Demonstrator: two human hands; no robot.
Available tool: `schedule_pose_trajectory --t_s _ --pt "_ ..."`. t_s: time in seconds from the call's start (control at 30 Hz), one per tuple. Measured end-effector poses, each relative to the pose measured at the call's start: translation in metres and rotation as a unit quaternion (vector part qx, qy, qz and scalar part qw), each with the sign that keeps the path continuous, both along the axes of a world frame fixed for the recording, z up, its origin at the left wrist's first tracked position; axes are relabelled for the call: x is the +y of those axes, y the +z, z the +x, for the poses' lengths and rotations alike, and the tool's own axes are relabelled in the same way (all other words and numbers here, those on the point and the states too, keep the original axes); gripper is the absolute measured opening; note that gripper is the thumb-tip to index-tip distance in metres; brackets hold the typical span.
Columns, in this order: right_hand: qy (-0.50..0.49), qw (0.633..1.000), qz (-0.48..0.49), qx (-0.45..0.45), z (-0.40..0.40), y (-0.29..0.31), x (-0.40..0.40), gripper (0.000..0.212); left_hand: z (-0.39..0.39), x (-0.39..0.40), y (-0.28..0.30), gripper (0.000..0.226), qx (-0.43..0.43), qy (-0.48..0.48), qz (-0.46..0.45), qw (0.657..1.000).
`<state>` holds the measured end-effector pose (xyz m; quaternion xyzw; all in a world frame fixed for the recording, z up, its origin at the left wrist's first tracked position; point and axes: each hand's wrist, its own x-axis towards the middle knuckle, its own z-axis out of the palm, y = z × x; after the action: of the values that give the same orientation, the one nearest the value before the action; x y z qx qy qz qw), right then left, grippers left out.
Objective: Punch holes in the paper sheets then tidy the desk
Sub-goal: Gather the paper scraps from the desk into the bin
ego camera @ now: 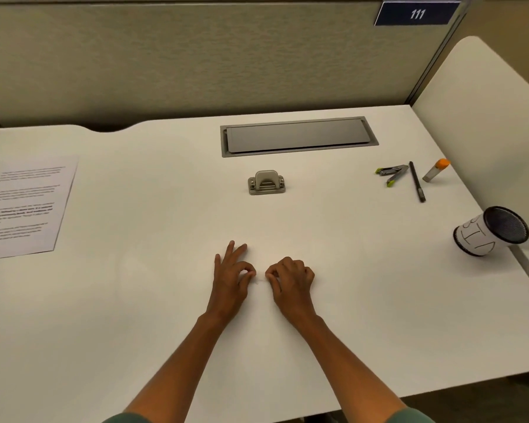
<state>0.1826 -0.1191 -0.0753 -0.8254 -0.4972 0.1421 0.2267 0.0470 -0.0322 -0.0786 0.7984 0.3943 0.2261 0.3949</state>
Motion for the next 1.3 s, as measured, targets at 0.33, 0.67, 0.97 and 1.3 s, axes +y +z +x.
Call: schedule_pose_trajectory --t_s 0.33,0.67,0.97,1.3 --pt "-0.133 0.972 0.089 0.171 0.070 0.042 -0.019 0.011 0.067 0.007 0.039 0.019 -0.052 -0.008 0.001 0.999" --pt "-0.212 0.949 0.181 0.150 0.175 0.098 -0.060 0.010 0.208 -0.039 0.078 0.017 -0.111 -0.073 -0.006 0.991" --pt "-0.291 0.911 0.266 0.124 0.291 0.122 -0.121 0.006 0.340 -0.099 0.104 0.019 -0.148 -0.134 -0.020 0.980" --pt "-0.337 0.907 0.240 0.080 0.387 0.107 -0.175 0.005 0.445 -0.141 0.094 0.013 -0.143 -0.188 -0.030 0.971"
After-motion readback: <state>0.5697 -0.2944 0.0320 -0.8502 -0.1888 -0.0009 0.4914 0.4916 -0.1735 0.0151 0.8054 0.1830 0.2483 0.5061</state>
